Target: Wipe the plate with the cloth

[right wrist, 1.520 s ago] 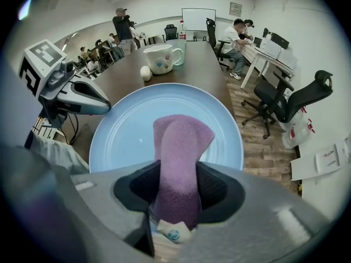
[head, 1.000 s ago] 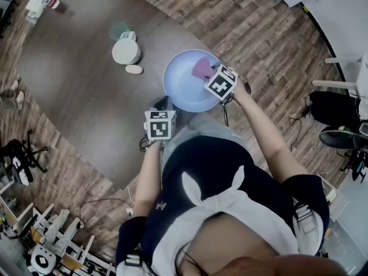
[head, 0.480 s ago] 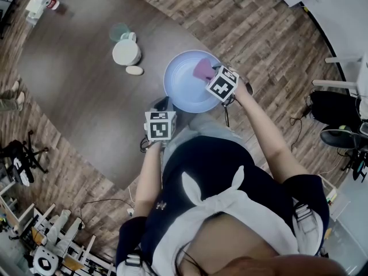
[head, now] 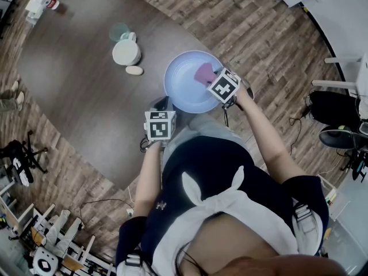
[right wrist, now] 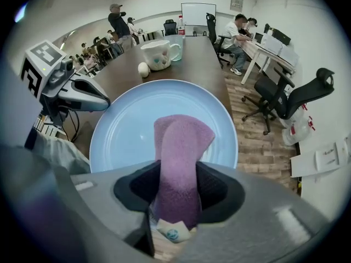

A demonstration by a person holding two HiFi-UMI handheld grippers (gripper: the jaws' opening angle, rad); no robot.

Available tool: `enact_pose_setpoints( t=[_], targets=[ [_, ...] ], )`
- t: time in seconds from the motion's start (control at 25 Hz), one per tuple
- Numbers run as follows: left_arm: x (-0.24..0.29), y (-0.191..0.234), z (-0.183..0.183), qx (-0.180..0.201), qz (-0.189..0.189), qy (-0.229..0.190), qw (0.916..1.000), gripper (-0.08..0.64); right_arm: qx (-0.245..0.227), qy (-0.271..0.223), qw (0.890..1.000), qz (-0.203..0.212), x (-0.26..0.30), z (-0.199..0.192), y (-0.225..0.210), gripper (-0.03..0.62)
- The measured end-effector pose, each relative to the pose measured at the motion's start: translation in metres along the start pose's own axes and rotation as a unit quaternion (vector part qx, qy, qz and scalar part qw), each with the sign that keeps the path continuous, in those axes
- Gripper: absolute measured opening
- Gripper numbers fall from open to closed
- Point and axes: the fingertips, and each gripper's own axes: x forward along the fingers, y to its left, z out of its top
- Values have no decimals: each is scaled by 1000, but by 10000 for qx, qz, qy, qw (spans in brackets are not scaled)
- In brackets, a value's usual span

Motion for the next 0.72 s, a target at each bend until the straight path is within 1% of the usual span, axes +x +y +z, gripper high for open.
enact_pose_setpoints(
  t=[0.28,0.4,0.56,0.72],
  targets=[
    [0,0,0,-14,-6,7,10000,5,284,30,9994,188,0,-11,11,186],
    [0,0,-2,-31,-13,18,10000,5,426,113,9989,160,2,-19,14,186],
    [0,-1,1,-36,-30,-18,10000,5,481,3,9984,298,3,-16,21,186],
    [1,1,1,-3,-13,-32,10000,5,615,85,9974,352,4,-22,27,186]
  ],
)
